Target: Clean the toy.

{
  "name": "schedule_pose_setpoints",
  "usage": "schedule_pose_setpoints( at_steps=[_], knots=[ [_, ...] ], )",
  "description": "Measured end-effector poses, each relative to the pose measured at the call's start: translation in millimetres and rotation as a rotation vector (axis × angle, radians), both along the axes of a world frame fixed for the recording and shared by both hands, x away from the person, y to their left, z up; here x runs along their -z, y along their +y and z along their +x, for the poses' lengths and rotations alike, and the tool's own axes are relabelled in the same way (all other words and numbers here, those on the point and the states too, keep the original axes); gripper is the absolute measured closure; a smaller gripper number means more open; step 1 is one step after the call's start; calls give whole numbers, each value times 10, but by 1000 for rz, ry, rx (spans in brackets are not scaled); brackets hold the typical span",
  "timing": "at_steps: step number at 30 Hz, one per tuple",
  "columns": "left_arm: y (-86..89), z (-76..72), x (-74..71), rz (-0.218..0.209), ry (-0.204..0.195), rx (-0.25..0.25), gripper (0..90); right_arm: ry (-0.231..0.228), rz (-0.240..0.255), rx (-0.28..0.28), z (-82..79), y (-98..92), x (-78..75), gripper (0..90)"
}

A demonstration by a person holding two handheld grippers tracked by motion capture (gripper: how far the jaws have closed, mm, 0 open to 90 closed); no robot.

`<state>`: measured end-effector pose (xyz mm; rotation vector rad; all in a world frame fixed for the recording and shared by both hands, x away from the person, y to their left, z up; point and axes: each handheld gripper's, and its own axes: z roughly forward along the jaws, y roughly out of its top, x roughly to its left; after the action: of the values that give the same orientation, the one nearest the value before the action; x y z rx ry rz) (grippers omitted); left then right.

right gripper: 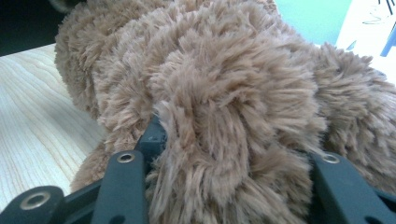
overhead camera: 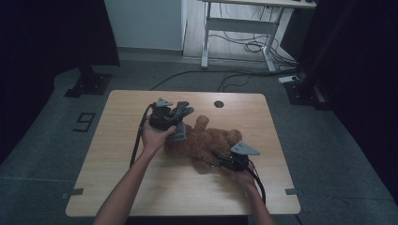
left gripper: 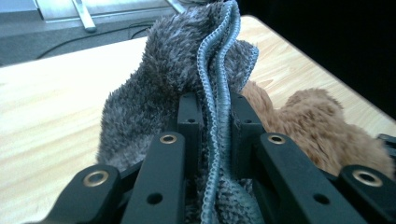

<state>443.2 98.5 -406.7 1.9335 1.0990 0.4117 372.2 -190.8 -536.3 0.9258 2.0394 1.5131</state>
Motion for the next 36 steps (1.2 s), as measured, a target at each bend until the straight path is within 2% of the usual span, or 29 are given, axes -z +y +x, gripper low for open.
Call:
schedule_pose_setpoints(
  at_steps=[1, 3, 4, 6, 8, 11, 18, 20, 21, 23, 25, 27, 32, 34, 36],
  knots=[
    [-59, 43, 50, 27, 13, 1, 773, -1, -2, -1, 0, -1, 0, 508],
    [-142, 123, 212, 77, 71, 0, 774, 5, -1, -1, 3, -5, -1, 505],
    [-165, 148, 314, 87, 106, 5, 775, 10, 1, -1, 4, -7, -2, 503],
    [-168, 150, 460, 99, 128, 12, 778, 19, 3, 0, 9, -17, -1, 496],
    [-124, 91, 548, 74, 121, 5, 785, 35, 9, 2, 15, -32, 0, 489],
    [-70, -71, 588, 87, 91, 14, 792, 55, 18, 3, 16, -47, -7, 471],
    [40, -447, 664, 62, 28, 23, 794, 120, 24, -12, -77, -66, -61, 376],
    [29, -512, 682, 77, 0, 21, 794, 140, 27, -4, -102, -69, -74, 341],
    [22, -522, 683, 86, -8, 21, 794, 154, 32, 1, -107, -68, -77, 327],
    [20, -498, 673, 79, 5, 20, 793, 180, 36, -6, -101, -81, -79, 325],
    [30, -452, 659, 61, 29, 19, 792, 183, 42, -5, -92, -83, -73, 321],
    [30, -432, 657, 55, 38, 17, 791, 188, 46, -1, -82, -81, -73, 321],
    [9, -534, 678, 81, 0, 16, 792, 233, 42, -28, -56, -113, -138, 259],
    [5, -601, 701, 94, -26, 14, 793, 257, 57, -32, -54, -132, -182, 215],
    [-1, -654, 721, 103, -49, 11, 794, 257, 79, -29, -57, -147, -238, 203]
  ],
)
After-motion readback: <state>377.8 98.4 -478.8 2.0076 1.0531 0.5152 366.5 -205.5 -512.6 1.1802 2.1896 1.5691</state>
